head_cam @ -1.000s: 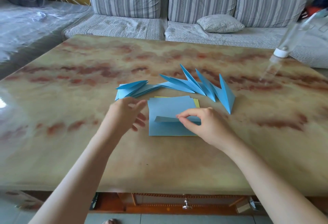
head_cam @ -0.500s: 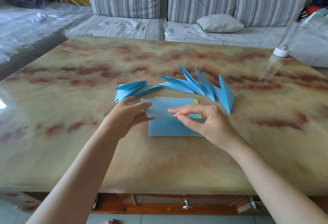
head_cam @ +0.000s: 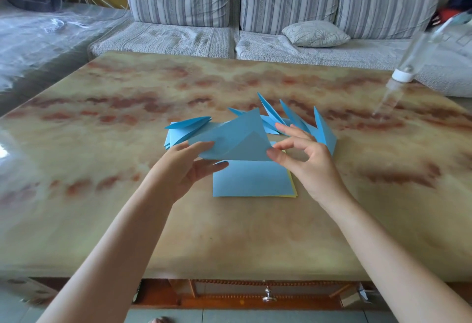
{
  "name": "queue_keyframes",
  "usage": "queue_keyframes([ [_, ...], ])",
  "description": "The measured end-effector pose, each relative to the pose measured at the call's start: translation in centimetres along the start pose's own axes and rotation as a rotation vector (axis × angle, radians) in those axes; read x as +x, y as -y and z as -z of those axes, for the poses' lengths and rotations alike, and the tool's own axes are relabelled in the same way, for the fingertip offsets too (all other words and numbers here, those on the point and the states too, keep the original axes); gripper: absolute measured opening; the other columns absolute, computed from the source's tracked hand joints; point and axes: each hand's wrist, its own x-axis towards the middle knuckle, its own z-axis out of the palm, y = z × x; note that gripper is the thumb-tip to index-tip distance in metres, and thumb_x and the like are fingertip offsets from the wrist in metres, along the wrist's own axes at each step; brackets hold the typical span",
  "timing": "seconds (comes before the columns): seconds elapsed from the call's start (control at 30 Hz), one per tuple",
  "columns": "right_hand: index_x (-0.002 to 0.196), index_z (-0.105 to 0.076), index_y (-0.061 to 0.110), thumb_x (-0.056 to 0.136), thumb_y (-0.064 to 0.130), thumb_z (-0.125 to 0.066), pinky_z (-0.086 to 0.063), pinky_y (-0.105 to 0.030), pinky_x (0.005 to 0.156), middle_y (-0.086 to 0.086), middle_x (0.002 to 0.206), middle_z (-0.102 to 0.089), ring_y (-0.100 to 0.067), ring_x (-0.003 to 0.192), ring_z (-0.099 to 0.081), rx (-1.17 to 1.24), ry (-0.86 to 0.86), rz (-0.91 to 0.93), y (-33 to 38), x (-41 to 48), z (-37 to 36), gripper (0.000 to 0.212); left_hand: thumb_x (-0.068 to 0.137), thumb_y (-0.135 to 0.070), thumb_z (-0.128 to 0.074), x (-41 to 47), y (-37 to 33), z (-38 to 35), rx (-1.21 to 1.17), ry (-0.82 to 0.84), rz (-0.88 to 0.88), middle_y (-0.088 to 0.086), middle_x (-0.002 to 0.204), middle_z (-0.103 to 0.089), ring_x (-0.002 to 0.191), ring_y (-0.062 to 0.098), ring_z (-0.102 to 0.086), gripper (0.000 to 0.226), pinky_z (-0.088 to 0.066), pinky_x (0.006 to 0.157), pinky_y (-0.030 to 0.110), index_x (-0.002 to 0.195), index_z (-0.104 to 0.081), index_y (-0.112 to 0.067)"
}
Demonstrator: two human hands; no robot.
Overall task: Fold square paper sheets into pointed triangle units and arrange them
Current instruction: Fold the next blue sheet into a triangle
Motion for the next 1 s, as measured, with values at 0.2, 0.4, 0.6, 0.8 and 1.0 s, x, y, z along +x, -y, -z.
queue_keyframes([
  [0.2, 0.071, -0.068, 0.028, 0.077, 0.034, -0.074, -0.023, -0.018, 0.105, 0.012, 0.135, -0.053, 0.015, 0.120, -0.044, 0.043, 0.001, -0.108, -0.3, 0.4, 0.6, 0.011, 0.094, 0.003, -0.045, -0.6, 0.0, -0.8, 0.025, 0.078, 0.026, 0.005, 0.077, -0.074, 0.068, 0.019, -0.071, 0.020, -0.058, 0.058, 0.027, 0.096, -0.062, -0.007],
  [0.4, 0.078, -0.068, 0.018, 0.084, 0.023, -0.071, -0.043, -0.009, 0.081, 0.013, 0.085, -0.071, 0.004, 0.085, -0.065, 0.138, -0.026, -0.156, -0.7, 0.6, 0.6, 0.009, 0.097, 0.002, -0.035, -1.3, 0.0, -1.0, 0.052, 0.156, 0.049, 0.007, 0.084, -0.072, 0.070, 0.019, -0.071, 0.034, -0.058, 0.058, 0.026, 0.097, -0.067, -0.012],
  [0.6, 0.076, -0.068, 0.019, 0.082, 0.016, -0.074, -0.043, -0.007, 0.071, 0.008, 0.073, -0.067, 0.000, 0.070, -0.059, 0.150, -0.096, -0.123, -0.6, 0.6, 0.7, 0.009, 0.097, -0.014, -0.048, -1.4, 0.0, -1.0, 0.151, 0.139, 0.110, 0.008, 0.094, -0.073, 0.081, 0.023, -0.072, 0.020, -0.060, 0.063, 0.035, 0.097, -0.068, -0.012],
  [0.8, 0.079, -0.070, 0.019, 0.081, 0.015, -0.075, -0.047, -0.018, 0.076, 0.011, 0.075, -0.069, -0.008, 0.074, -0.061, 0.099, -0.006, -0.097, -0.3, 0.5, 0.5, 0.007, 0.085, -0.033, -0.058, -1.4, -0.8, 0.3, 0.552, 0.239, -0.008, -0.006, 0.095, -0.075, 0.078, 0.007, -0.069, 0.024, -0.054, 0.068, 0.017, 0.107, -0.067, -0.032],
  [1.0, 0.080, -0.070, 0.016, 0.080, 0.015, -0.076, -0.048, -0.026, 0.080, 0.008, 0.080, -0.069, -0.012, 0.077, -0.061, 0.078, 0.039, -0.069, 0.0, 0.3, 0.3, 0.006, 0.088, 0.000, -0.061, -1.4, -0.2, -0.2, 0.670, 0.183, 0.024, 0.003, 0.088, -0.075, 0.064, 0.012, -0.066, 0.027, -0.054, 0.059, 0.020, 0.094, -0.068, -0.026],
])
